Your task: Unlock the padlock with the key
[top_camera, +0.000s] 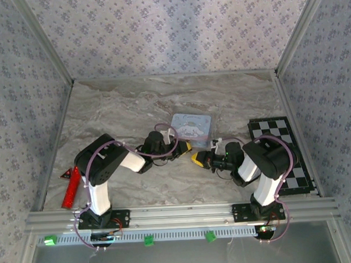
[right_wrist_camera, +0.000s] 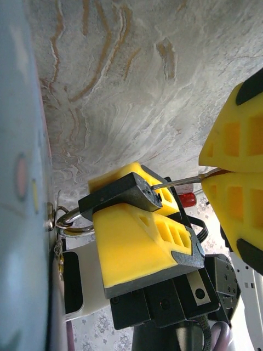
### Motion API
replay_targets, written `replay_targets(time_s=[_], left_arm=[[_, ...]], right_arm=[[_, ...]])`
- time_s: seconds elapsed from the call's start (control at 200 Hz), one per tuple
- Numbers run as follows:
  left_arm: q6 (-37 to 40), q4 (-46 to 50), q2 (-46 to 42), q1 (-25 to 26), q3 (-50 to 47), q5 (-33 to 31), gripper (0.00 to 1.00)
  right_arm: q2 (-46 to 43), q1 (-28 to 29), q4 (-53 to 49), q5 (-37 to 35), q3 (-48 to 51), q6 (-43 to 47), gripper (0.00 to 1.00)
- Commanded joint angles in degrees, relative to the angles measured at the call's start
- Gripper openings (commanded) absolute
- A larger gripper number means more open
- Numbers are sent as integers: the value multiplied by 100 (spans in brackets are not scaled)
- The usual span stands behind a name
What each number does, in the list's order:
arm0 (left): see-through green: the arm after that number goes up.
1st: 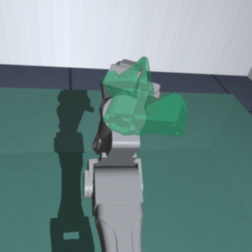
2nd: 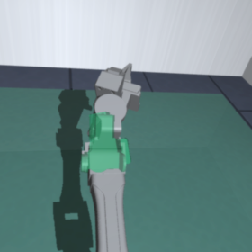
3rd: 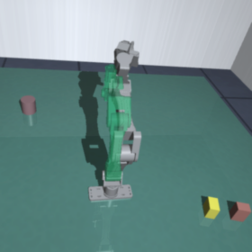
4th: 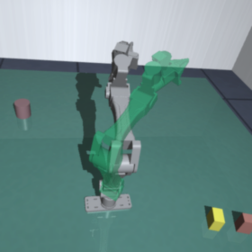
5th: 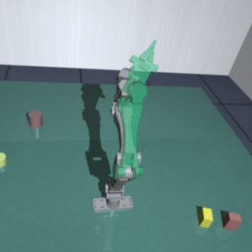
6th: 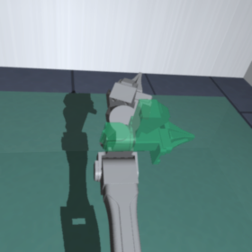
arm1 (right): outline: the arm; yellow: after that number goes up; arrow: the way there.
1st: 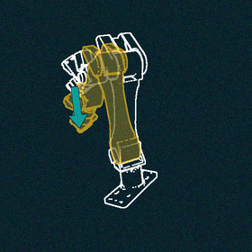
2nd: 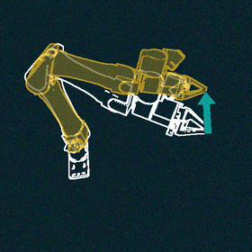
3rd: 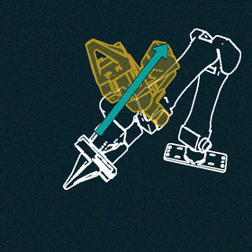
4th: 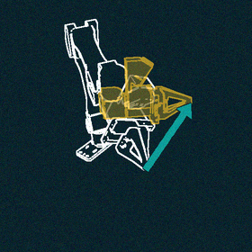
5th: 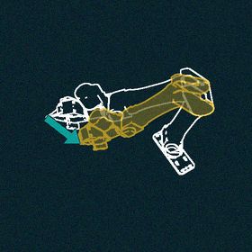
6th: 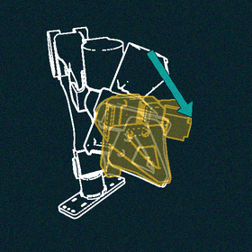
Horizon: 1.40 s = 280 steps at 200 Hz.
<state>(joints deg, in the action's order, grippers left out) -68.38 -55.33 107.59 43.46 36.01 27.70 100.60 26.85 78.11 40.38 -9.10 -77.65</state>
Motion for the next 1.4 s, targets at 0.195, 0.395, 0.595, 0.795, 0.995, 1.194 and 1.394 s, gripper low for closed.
replay_targets(time_s=[0.195,0.395,0.595,0.795,0.995,1.194,1.394], left_arm=[[-351,-487,176,-48,-68,271,0],[-369,-435,104,-33,-123,244,0],[-448,-470,106,27,-85,236,0],[-524,-487,104,72,-38,222,0],[-630,-523,95,122,-9,202,0],[-653,-385,53,194,53,192,0],[-606,-303,25,230,38,165,0]], right_arm=[[-32,-72,163,122,-128,-45,0],[-32,-69,164,16,-167,13,0],[-13,-66,165,-70,-222,35,0],[-61,-66,164,-136,-243,13,0],[-93,-45,169,-228,-251,65,0],[-66,33,166,-320,-310,120,0],[-110,-25,126,-277,-408,82,0]])
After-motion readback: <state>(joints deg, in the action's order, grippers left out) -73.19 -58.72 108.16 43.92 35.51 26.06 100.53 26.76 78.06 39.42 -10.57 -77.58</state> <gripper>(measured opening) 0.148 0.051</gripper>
